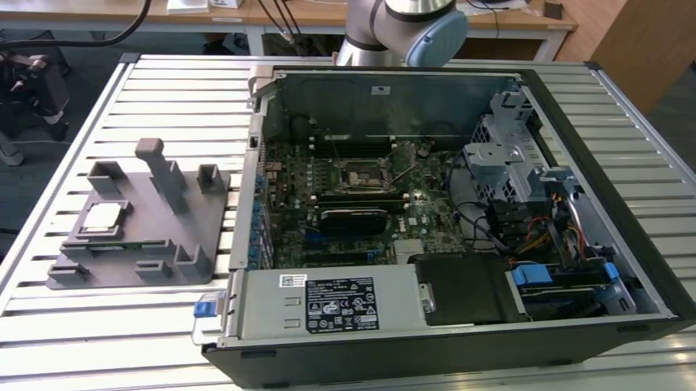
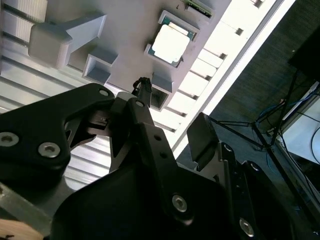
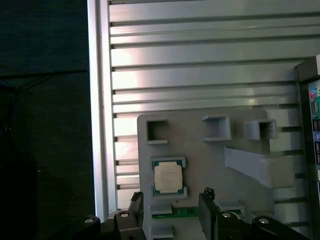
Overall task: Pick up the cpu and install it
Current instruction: 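Pick up the cpu and move it towards the insertion slot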
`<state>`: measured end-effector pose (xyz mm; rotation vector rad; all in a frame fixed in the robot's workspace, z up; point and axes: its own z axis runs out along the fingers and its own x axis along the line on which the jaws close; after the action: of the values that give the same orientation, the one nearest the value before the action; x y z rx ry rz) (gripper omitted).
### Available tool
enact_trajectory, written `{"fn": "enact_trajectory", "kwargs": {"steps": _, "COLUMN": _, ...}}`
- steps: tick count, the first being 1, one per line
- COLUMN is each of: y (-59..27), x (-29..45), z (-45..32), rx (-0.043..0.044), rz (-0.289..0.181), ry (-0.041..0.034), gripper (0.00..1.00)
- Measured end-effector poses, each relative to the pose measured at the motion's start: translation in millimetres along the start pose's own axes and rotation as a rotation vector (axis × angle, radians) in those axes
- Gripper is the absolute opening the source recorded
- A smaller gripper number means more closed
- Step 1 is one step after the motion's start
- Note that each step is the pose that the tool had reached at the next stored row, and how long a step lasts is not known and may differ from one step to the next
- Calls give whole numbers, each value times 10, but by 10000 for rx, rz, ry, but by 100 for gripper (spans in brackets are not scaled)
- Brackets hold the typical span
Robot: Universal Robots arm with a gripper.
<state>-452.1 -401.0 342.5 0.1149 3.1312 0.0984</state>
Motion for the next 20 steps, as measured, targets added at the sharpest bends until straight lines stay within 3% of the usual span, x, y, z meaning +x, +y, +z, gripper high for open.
{"fn": "enact_trajectory", "kwargs": {"steps": 20, "y": -6, "x": 0, "z": 65, "rx": 56, "rz": -34, "ry": -1, "gripper": 56}}
